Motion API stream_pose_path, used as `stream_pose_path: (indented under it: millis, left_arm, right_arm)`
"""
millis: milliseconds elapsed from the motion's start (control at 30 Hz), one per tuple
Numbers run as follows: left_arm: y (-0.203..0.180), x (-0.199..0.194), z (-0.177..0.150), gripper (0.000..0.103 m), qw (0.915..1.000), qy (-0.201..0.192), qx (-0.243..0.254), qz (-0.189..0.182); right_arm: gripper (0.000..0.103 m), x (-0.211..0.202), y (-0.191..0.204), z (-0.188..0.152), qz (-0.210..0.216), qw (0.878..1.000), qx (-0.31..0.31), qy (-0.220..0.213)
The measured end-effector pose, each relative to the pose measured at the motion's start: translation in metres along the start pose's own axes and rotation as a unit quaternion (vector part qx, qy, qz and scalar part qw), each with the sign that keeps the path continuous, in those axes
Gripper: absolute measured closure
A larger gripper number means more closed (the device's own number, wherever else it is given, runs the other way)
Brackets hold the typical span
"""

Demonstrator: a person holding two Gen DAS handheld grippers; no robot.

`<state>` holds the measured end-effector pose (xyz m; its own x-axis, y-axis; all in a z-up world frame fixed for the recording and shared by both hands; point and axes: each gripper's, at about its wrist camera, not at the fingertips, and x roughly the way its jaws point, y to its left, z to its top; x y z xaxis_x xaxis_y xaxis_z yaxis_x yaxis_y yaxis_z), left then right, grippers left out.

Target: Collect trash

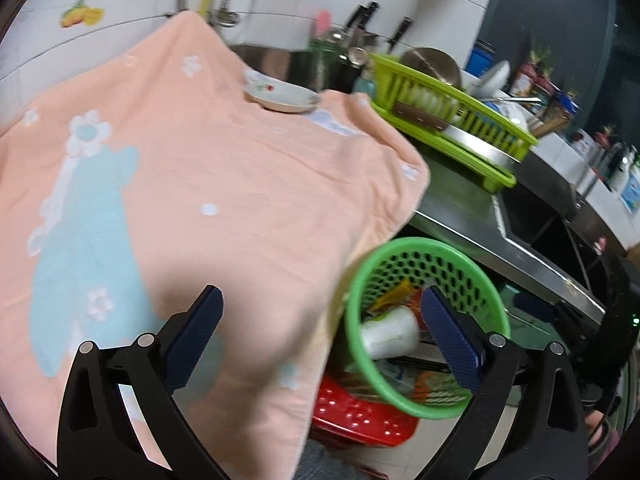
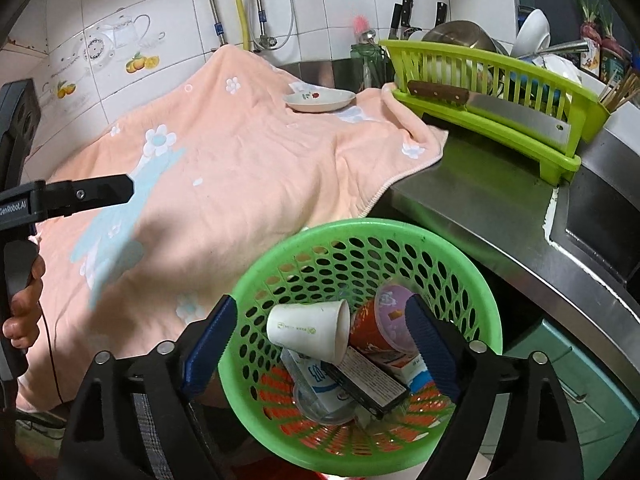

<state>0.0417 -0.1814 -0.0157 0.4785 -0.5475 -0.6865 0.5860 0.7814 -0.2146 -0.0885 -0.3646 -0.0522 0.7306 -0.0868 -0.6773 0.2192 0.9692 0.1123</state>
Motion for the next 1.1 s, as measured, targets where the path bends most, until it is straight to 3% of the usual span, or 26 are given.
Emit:
stream_pose_path:
  millis: [200, 700, 1100]
  left_arm:
    - [0.017, -0.02, -0.007, 0.005, 0.9978, -0.028, -0.011, 0.058]
    - [0.031, -0.078, -0.024, 0.005, 0.9879, -0.104, -0.03, 0.111]
    - [0.022, -0.09, -0.036, 0.005, 0.9834, -0.117, -0.008, 0.139]
  right_arm:
    - [0.014, -0.005, 0.013, 0.005, -0.011, 1.0, -0.006, -0.012]
    - [0.012, -0.019, 0.035, 0.012, -0.021, 0.999, -0.012, -0.042]
    - [0.011, -0.03, 0.036, 0.005, -0.025, 0.998, -0.006, -0.052]
